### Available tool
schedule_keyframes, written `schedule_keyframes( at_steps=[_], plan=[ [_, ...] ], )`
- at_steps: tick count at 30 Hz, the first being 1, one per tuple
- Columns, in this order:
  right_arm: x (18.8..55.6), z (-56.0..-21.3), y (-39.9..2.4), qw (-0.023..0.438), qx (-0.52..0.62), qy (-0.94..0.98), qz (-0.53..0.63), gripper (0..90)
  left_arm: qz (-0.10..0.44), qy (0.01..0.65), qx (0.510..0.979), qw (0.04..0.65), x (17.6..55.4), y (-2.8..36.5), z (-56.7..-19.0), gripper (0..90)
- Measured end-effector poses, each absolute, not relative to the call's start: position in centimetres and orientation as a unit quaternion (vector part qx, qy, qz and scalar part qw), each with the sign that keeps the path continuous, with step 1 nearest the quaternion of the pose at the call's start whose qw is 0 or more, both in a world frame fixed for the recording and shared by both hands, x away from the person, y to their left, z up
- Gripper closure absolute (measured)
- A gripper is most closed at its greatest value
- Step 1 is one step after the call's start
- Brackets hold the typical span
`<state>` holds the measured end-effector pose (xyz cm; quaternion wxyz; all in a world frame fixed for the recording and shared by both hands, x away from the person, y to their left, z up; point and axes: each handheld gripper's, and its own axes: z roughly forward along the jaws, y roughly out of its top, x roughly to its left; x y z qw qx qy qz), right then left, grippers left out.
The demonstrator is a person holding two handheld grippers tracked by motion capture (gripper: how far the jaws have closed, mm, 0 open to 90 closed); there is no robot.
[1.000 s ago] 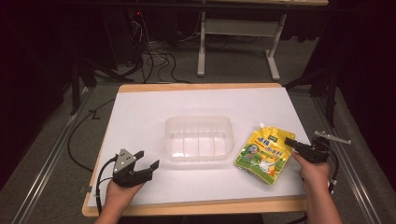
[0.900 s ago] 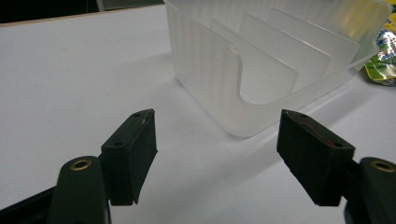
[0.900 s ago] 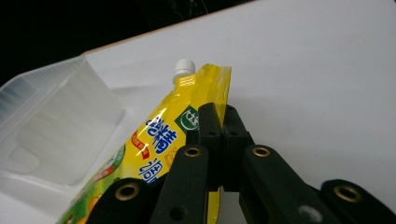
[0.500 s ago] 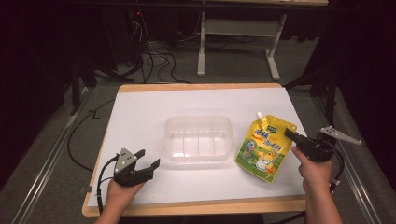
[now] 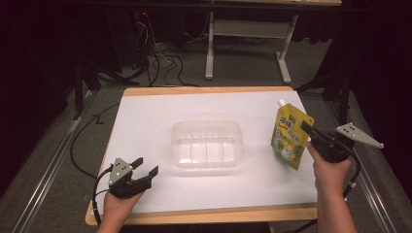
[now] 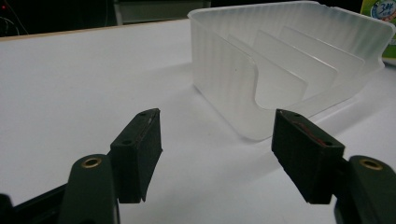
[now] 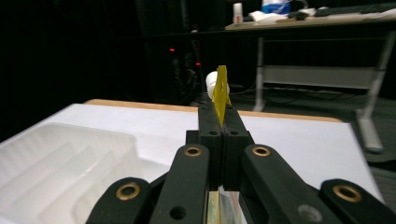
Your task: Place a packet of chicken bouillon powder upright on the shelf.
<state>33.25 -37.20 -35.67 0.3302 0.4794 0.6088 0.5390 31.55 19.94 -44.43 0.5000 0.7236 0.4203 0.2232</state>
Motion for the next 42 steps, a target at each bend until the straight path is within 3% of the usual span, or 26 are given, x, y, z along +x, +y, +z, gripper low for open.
schedule_keyframes(
  at_steps=[15, 21, 24, 26, 28, 30, 33, 37, 42],
  plan=[
    [29.5, -37.1, -37.1, 0.354, 0.468, 0.623, 0.517, 89.8, 0.219, 0.411, 0.718, 0.518, 33.2, 18.7, -43.7, 40.9],
    [28.4, -37.8, -36.9, 0.349, 0.474, 0.631, 0.506, 85.8, 0.212, 0.408, 0.713, 0.529, 34.1, 18.1, -43.6, 39.8],
    [28.4, -38.1, -36.6, 0.346, 0.475, 0.636, 0.500, 77.1, 0.219, 0.408, 0.715, 0.524, 34.1, 17.8, -43.6, 41.3],
    [28.7, -38.5, -36.3, 0.336, 0.481, 0.639, 0.497, 68.7, 0.223, 0.417, 0.712, 0.519, 34.4, 17.7, -43.7, 48.0],
    [29.2, -39.0, -36.0, 0.322, 0.489, 0.644, 0.493, 58.2, 0.225, 0.436, 0.710, 0.505, 35.0, 17.7, -43.9, 66.1],
    [29.8, -39.7, -35.7, 0.316, 0.500, 0.648, 0.481, 54.9, 0.224, 0.459, 0.707, 0.488, 36.1, 17.5, -44.4, 78.0],
    [30.6, -40.5, -35.5, 0.308, 0.512, 0.649, 0.471, 53.3, 0.240, 0.474, 0.720, 0.446, 38.0, 16.4, -45.3, 88.3],
    [30.9, -41.1, -36.0, 0.303, 0.527, 0.642, 0.466, 57.8, 0.247, 0.483, 0.736, 0.404, 40.2, 14.4, -46.5, 90.0],
    [30.5, -41.3, -36.7, 0.305, 0.538, 0.632, 0.467, 73.5, 0.243, 0.470, 0.742, 0.411, 41.1, 12.3, -46.7, 90.0]
  ],
)
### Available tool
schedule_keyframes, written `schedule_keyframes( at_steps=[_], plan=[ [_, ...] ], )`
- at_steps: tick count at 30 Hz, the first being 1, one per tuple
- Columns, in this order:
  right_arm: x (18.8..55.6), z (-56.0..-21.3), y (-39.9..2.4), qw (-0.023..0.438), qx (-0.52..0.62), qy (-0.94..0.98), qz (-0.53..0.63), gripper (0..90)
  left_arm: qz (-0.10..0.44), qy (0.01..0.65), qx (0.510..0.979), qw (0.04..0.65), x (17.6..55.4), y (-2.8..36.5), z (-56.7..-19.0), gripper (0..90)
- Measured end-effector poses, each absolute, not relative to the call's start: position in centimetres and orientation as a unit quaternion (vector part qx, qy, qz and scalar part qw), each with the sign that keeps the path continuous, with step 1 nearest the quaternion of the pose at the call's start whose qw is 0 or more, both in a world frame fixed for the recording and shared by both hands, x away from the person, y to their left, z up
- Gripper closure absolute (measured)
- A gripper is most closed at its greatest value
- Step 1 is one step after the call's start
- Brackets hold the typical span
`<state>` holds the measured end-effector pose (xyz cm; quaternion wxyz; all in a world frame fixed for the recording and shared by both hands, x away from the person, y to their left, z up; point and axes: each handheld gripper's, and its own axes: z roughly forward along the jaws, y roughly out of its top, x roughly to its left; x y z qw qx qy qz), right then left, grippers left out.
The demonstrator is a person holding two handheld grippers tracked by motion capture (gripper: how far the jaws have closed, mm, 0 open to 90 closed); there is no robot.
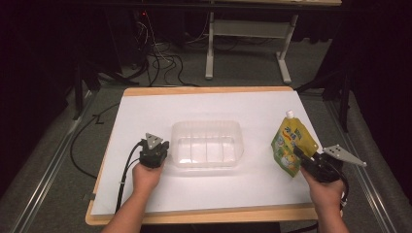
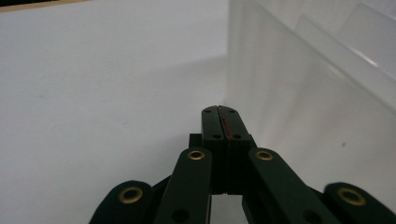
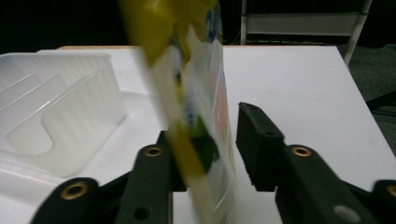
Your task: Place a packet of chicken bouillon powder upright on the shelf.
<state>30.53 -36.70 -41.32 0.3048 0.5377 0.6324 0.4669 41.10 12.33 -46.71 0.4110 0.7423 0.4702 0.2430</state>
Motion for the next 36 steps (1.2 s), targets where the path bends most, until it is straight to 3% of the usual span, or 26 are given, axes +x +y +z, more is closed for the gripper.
schedule_keyframes(
  at_steps=[14, 26, 36],
  plan=[
    [30.8, -41.4, -36.7, 0.287, 0.525, 0.639, 0.483, 72.0, 0.229, 0.447, 0.755, 0.421, 40.5, 8.3, -46.8, 90.0],
    [31.0, -41.5, -36.8, 0.282, 0.515, 0.644, 0.490, 76.2, 0.215, 0.426, 0.765, 0.432, 40.6, 4.4, -46.4, 90.0],
    [31.0, -41.6, -37.0, 0.287, 0.526, 0.637, 0.485, 90.0, 0.221, 0.408, 0.768, 0.441, 37.8, 9.5, -44.8, 68.0]
  ],
)
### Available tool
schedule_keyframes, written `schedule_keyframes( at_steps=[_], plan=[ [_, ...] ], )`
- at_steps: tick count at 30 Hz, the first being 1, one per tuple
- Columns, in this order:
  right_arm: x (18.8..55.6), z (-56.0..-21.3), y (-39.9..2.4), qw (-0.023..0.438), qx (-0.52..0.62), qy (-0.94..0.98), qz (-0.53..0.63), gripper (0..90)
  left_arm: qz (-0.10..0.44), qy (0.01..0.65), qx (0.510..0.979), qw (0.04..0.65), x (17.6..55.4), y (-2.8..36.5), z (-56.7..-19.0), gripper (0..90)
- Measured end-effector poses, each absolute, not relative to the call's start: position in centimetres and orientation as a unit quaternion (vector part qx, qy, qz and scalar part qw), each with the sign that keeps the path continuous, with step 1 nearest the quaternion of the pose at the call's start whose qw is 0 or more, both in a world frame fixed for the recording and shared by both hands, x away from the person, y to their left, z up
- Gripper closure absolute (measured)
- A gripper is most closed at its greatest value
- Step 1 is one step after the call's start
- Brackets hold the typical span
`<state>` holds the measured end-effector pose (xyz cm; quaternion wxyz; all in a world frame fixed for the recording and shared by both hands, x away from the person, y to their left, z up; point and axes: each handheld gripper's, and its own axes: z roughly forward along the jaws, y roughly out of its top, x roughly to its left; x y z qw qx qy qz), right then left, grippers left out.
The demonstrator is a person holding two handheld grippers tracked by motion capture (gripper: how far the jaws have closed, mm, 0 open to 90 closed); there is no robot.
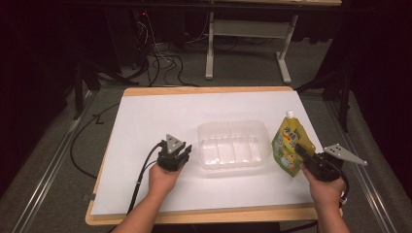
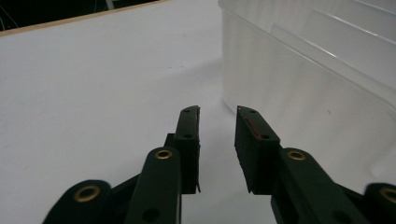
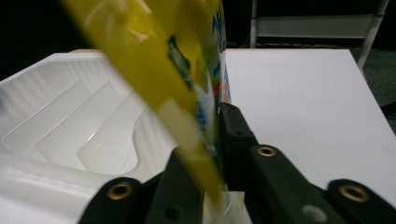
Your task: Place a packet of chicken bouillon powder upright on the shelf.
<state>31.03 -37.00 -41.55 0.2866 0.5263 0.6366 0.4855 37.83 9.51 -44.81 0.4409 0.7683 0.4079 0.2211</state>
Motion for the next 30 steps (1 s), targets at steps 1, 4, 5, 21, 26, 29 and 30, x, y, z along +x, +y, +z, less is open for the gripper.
schedule_keyframes(
  at_steps=[1, 4, 5, 21, 26, 29, 30],
  plan=[
    [31.1, -41.6, -37.0, 0.284, 0.527, 0.634, 0.488, 90.0, 0.218, 0.404, 0.770, 0.443, 37.2, 10.2, -44.6, 64.9],
    [31.1, -41.5, -37.0, 0.286, 0.528, 0.634, 0.487, 90.0, 0.201, 0.404, 0.761, 0.467, 35.4, 12.4, -44.9, 61.3],
    [31.1, -41.5, -37.0, 0.286, 0.529, 0.633, 0.487, 90.0, 0.198, 0.406, 0.758, 0.471, 35.2, 12.8, -45.1, 60.3],
    [29.2, -38.8, -37.7, 0.314, 0.525, 0.596, 0.520, 90.0, 0.197, 0.393, 0.727, 0.527, 34.9, 14.4, -44.1, 46.4],
    [28.8, -37.7, -37.5, 0.321, 0.520, 0.585, 0.532, 90.0, 0.198, 0.387, 0.731, 0.526, 35.0, 14.2, -44.3, 44.4],
    [28.8, -37.3, -37.2, 0.323, 0.517, 0.586, 0.533, 90.0, 0.203, 0.379, 0.739, 0.519, 34.9, 13.8, -44.3, 43.5],
    [28.8, -37.2, -37.1, 0.324, 0.515, 0.587, 0.534, 90.0, 0.204, 0.377, 0.741, 0.518, 34.9, 13.7, -44.4, 43.3]
  ],
)
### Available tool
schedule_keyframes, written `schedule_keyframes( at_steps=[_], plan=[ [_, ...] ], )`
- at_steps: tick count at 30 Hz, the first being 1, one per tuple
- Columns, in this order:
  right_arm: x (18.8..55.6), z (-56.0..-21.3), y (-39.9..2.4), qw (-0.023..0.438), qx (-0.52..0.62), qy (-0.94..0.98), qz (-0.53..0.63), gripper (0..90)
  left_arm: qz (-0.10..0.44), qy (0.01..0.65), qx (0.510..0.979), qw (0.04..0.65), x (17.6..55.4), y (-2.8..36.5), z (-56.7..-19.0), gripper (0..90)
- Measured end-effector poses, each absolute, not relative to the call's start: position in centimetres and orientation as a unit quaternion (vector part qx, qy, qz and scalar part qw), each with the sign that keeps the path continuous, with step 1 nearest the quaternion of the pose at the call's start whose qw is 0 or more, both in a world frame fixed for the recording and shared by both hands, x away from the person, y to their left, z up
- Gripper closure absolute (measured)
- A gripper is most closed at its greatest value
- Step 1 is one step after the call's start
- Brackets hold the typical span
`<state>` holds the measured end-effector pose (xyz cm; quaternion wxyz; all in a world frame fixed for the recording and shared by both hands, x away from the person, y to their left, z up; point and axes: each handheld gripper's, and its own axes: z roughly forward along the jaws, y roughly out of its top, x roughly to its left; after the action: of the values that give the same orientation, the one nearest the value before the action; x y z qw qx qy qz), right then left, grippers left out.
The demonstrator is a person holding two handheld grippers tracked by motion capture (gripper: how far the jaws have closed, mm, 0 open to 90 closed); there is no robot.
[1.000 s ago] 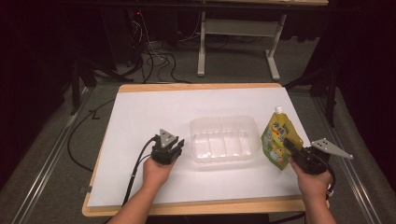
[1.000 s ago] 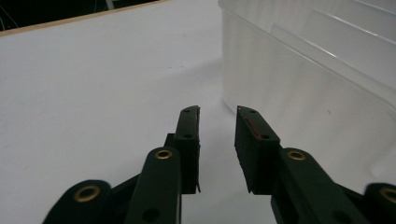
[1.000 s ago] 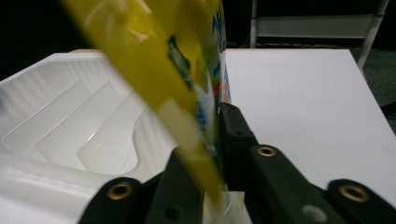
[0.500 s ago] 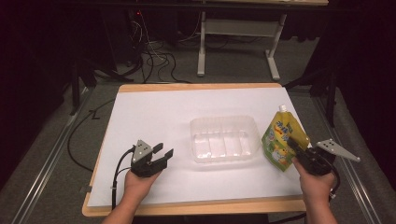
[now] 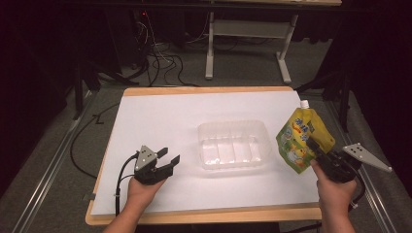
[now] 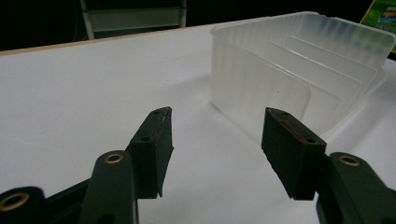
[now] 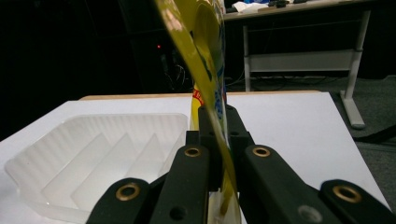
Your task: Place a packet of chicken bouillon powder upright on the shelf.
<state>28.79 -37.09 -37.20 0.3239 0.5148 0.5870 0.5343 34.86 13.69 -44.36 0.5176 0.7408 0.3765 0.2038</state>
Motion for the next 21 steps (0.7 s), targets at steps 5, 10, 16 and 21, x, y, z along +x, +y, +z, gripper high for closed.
schedule_keyframes(
  at_steps=[5, 10, 16, 21],
  plan=[
    [28.6, -36.2, -36.7, 0.334, 0.506, 0.585, 0.540, 90.0, 0.203, 0.368, 0.749, 0.513, 34.7, 13.1, -44.4, 42.6],
    [28.4, -34.6, -36.4, 0.341, 0.487, 0.582, 0.555, 90.0, 0.197, 0.362, 0.754, 0.512, 34.6, 12.4, -44.6, 41.8],
    [28.5, -32.7, -34.8, 0.343, 0.459, 0.586, 0.573, 90.0, 0.193, 0.350, 0.759, 0.513, 34.3, 10.8, -44.6, 40.8],
    [28.9, -32.3, -33.5, 0.334, 0.448, 0.590, 0.583, 90.0, 0.182, 0.354, 0.754, 0.522, 34.5, 8.6, -44.5, 41.3]
  ],
)
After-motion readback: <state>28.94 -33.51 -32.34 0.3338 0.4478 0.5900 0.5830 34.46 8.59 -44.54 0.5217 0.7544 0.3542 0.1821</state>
